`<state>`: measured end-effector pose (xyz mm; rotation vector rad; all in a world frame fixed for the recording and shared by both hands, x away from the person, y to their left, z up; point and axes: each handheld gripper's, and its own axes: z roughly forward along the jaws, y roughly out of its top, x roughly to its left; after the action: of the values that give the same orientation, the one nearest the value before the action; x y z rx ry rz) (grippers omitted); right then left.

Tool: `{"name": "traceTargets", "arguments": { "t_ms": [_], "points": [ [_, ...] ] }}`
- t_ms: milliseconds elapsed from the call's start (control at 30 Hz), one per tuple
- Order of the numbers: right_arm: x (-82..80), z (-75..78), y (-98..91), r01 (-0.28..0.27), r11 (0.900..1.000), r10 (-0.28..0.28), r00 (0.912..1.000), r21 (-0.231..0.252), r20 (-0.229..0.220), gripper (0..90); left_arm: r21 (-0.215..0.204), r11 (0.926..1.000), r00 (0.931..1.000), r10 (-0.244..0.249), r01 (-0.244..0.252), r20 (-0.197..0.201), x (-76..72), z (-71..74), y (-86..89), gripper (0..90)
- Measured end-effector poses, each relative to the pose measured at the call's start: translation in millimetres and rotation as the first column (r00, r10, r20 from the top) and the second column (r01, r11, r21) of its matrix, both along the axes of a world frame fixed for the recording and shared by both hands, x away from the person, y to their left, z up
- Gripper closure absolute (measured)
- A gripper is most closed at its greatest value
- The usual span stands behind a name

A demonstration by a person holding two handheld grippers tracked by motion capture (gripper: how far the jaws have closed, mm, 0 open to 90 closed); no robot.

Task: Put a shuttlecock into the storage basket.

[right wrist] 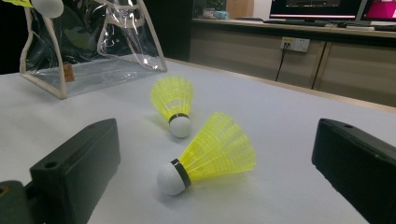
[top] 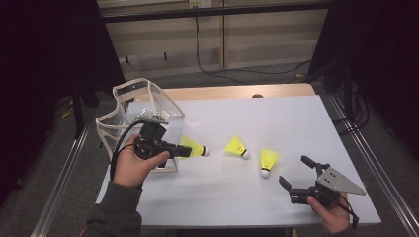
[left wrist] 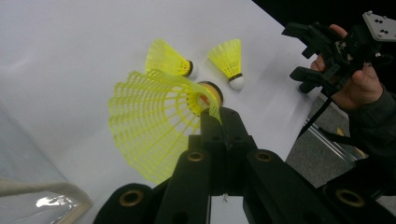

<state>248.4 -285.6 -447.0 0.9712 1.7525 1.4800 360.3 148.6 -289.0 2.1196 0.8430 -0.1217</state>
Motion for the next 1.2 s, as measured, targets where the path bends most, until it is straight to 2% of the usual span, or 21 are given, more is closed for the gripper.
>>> {"name": "traceTargets", "arguments": {
  "t_ms": [133,467,1067,1200],
  "points": [
    [0.3,0.2,-0.8,0.004,1.0000,-0.004,1.0000,0.001,0.005,1.0,0.012,0.9999,1.0000,0.000,0.000,0.006,0.6,3.2,0.5,90.0],
    [0.1,0.1,-0.4,-0.001,1.0000,0.001,1.0000,0.002,0.003,1.0,0.002,1.0000,1.0000,-0.002,0.002,0.008,1.3,12.7,-1.8,90.0],
    [-0.4,-0.3,0.8,-0.005,1.0000,0.005,1.0000,0.000,-0.001,1.0,0.020,0.9998,0.9999,0.002,-0.002,0.011,6.9,29.5,0.9,90.0],
    [-0.8,-0.5,0.2,-0.007,1.0000,0.007,1.0000,0.000,0.000,1.0,0.008,0.9999,0.9999,0.008,-0.008,0.011,7.0,33.1,0.9,90.0]
  ]
}}
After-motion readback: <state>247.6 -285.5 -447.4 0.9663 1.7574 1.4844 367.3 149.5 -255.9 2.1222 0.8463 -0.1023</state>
